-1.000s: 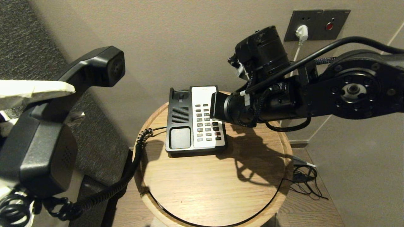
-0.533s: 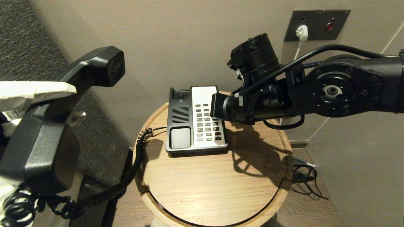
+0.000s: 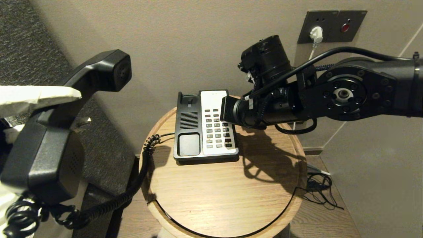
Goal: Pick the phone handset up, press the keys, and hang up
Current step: Dial the number
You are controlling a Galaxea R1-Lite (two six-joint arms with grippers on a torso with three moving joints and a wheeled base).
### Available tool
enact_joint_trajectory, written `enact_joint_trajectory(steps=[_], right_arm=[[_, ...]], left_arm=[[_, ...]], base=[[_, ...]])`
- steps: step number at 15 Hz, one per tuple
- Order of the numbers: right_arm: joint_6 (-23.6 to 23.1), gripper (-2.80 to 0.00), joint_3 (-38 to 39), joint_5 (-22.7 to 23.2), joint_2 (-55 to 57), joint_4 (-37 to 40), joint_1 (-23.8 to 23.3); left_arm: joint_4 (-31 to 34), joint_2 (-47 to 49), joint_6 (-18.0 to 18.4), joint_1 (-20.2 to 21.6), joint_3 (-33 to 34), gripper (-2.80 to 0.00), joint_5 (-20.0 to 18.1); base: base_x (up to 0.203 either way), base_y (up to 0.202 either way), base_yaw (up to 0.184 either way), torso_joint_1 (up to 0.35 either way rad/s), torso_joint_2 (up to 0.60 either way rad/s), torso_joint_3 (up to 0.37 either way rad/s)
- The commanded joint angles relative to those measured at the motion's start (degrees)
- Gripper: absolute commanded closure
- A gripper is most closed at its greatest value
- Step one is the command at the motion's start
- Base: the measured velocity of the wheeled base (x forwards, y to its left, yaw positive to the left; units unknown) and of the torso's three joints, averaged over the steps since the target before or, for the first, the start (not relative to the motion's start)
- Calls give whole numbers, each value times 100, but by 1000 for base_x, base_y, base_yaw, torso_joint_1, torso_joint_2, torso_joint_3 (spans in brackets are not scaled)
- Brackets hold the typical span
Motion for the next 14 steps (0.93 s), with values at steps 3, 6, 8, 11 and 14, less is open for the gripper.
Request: enact_joint_trajectory(steps=[3,6,8,11,14], right_arm=[[29,0,-80,2,-9,13,5],[29,0,-46,-7,63,24,1],[16,0,13,-16,120,57,5],[3,0,-1,-51,205,22,-4],[-6,0,-80,-51,167,38,-4]], left_arm=[[-2,7,-37,-1,25,0,-28],[-2,7,-37,-1,34,0,-28],[-2,16,-29,-1,34,0,-28],[-11,25,-28,8,34,0,-28],[-42,34,-28,26,40,0,-29]], base=[[0,0,0,0,0,0],[0,0,0,0,0,0],[0,0,0,0,0,0],[0,0,0,0,0,0],[0,0,0,0,0,0]])
